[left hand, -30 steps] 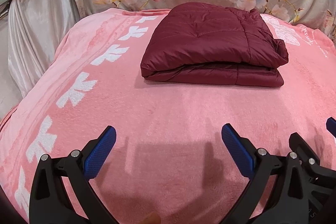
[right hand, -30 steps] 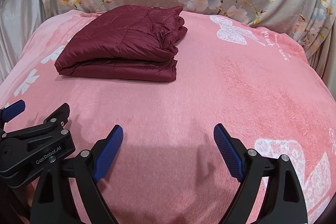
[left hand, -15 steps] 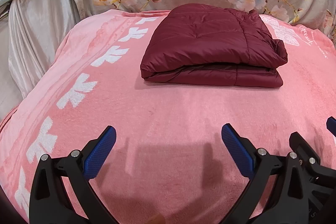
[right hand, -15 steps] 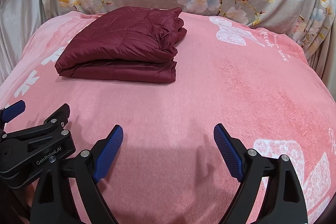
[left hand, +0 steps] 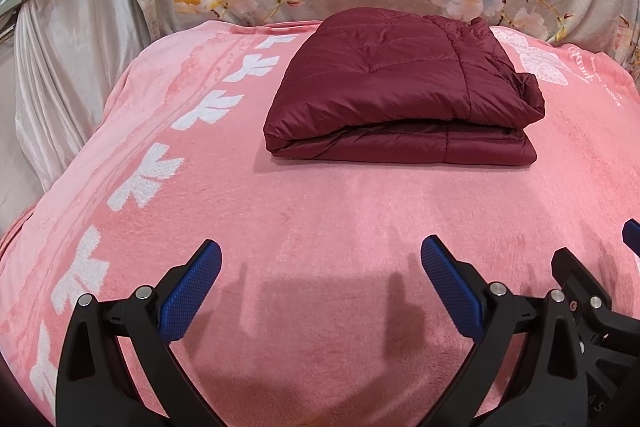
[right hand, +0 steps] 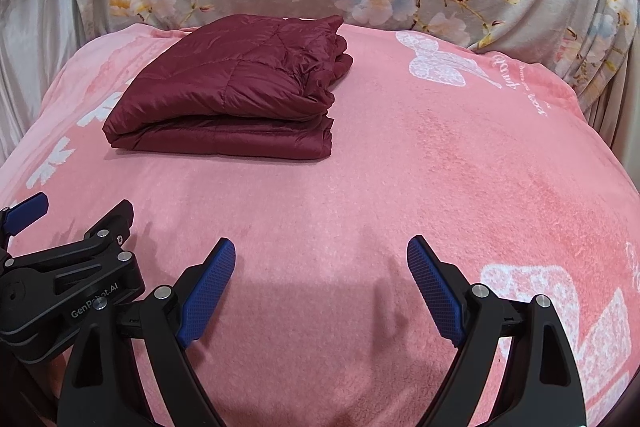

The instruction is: Fold large clothes

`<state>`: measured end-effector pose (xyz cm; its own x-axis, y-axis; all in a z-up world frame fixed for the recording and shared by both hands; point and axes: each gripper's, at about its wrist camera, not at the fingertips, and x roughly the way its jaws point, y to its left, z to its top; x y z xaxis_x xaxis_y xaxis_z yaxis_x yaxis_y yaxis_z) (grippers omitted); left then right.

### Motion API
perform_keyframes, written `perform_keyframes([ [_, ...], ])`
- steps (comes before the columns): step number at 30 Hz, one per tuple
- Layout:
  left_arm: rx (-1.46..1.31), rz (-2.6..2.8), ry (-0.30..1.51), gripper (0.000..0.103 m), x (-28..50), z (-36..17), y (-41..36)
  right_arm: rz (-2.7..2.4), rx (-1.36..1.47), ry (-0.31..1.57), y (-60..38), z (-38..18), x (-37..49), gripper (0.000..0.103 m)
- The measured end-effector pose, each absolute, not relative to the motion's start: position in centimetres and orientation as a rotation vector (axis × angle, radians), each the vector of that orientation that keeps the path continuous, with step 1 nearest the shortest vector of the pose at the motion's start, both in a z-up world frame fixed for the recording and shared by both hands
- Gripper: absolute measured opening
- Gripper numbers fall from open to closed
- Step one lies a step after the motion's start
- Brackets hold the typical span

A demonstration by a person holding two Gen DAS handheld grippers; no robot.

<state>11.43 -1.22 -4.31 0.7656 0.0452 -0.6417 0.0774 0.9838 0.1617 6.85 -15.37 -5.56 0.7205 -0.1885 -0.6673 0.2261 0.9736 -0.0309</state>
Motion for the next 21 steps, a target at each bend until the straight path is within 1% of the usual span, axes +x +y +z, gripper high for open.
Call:
perform_keyframes([
  [21, 0.190, -0.010, 0.697, 0.096, 11.38, -4.32, -1.29, -0.238, 0.052, 0.729, -15.32, -5.65, 6.76, 0.086],
])
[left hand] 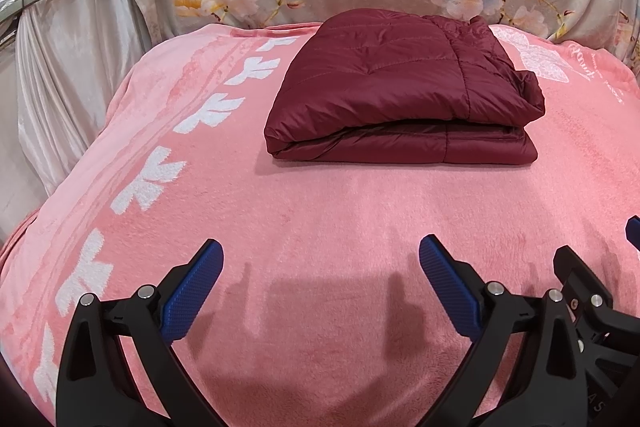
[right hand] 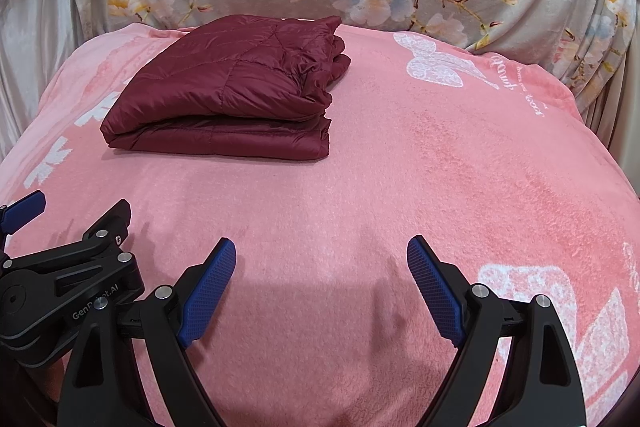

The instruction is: Fold large clothes

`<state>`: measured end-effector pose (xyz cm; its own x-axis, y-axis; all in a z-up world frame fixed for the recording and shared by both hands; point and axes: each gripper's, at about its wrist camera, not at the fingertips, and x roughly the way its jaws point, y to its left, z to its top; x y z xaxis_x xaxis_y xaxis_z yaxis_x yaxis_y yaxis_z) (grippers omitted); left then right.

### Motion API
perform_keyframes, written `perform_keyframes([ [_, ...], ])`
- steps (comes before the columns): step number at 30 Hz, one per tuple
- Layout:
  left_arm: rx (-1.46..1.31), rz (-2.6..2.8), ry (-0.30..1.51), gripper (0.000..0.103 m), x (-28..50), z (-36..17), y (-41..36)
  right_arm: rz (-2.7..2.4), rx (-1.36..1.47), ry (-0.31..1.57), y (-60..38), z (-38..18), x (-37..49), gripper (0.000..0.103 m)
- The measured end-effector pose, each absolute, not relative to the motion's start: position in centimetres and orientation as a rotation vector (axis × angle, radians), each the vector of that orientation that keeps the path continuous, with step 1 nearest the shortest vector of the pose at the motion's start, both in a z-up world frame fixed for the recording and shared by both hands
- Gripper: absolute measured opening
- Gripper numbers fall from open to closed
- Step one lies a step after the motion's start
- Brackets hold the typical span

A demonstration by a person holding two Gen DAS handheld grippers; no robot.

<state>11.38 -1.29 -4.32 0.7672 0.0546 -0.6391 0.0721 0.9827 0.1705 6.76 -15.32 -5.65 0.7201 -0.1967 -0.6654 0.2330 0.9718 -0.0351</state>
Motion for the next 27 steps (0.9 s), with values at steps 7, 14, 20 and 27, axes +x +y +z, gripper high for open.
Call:
perform_keyframes([
  [7, 0.202, 0.000, 0.706, 0.096, 11.46, -4.39, -1.35, -0.247, 0.051, 0.729, -15.13, -5.66, 6.82, 0.086],
  [14, 0.188, -0.016, 0.719, 0.096, 11.52, -4.55, -1.24, -0.247, 0.052, 0.727, -15.06, -5.61, 6.87, 0.086],
  [20, 0.189, -0.014, 0.716, 0.096, 11.61, -4.65, -0.99, -0.250, 0.050, 0.728, -14.91, -5.60, 6.83, 0.086],
  [27, 0.208, 0.010, 0.694, 0.095, 11.32, -4.48, -1.25, -0.250, 0.050, 0.727, -14.85, -5.65, 6.77, 0.086],
])
